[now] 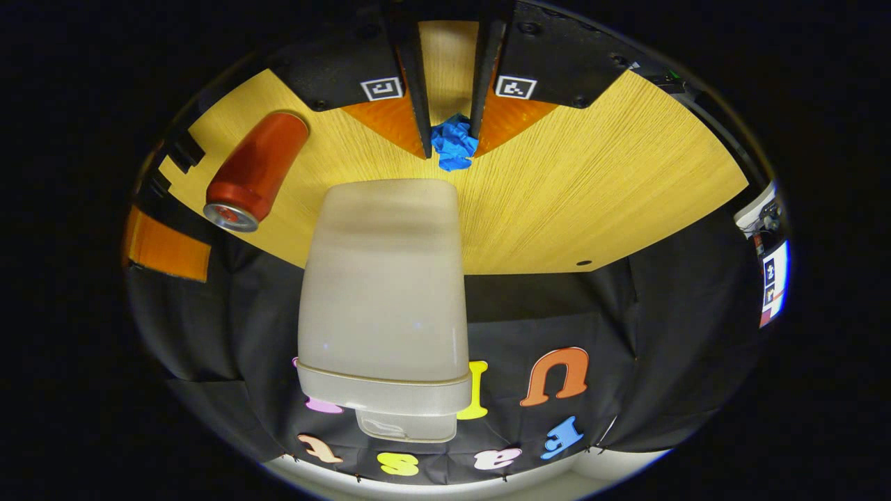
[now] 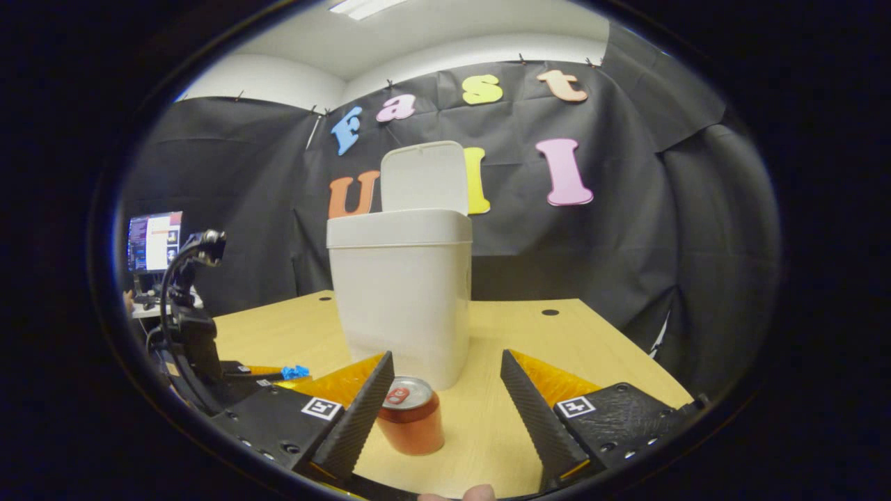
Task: Press the lid of the desktop garbage bin to open it, pick up the crumpled paper on the desktop and throw it into the bin, then pick up the pop can on the desktop and drop it into the bin, and finally close the garbage bin lid.
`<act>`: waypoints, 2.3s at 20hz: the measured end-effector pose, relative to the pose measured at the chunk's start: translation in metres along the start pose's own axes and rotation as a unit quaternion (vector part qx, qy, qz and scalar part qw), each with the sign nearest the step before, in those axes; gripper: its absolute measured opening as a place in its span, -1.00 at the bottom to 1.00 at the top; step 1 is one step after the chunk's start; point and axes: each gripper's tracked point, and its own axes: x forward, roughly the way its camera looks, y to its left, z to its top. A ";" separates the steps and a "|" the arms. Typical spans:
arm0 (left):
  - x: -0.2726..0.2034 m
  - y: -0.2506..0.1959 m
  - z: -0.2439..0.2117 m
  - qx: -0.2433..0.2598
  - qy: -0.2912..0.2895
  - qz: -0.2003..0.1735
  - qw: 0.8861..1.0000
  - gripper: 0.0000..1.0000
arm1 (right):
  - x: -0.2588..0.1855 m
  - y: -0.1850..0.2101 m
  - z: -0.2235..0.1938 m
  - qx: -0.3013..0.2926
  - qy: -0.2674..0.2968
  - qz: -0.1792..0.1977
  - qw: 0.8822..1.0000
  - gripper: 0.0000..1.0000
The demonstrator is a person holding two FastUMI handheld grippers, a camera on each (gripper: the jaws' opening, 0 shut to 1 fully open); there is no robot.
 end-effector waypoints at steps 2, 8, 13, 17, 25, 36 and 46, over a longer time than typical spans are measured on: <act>-0.002 0.000 0.015 -0.002 -0.018 -0.002 1.000 -0.31 | 0.000 0.008 -0.006 -0.007 0.005 0.005 1.000 0.92; -0.009 0.005 0.050 -0.008 -0.064 -0.004 0.998 -0.32 | 0.009 0.016 -0.032 -0.015 0.031 0.004 0.999 0.92; -0.014 0.008 0.062 -0.011 -0.079 -0.009 0.997 -0.32 | 0.016 0.019 -0.056 -0.010 0.061 0.002 0.998 0.93; -0.020 0.013 0.075 -0.005 -0.098 -0.008 0.995 -0.32 | 0.022 0.022 -0.080 -0.001 0.093 0.003 0.996 0.93; -0.025 0.018 0.112 -0.006 -0.134 -0.006 0.991 -0.33 | 0.030 0.019 -0.108 0.015 0.137 0.001 0.990 0.93; -0.028 0.025 0.176 0.004 -0.201 0.001 0.980 -0.33 | 0.036 0.024 -0.121 0.040 0.170 0.013 0.985 0.86; -0.036 0.017 0.259 0.019 -0.272 -0.003 0.962 -0.34 | 0.027 0.019 -0.074 0.031 0.116 0.033 0.992 0.59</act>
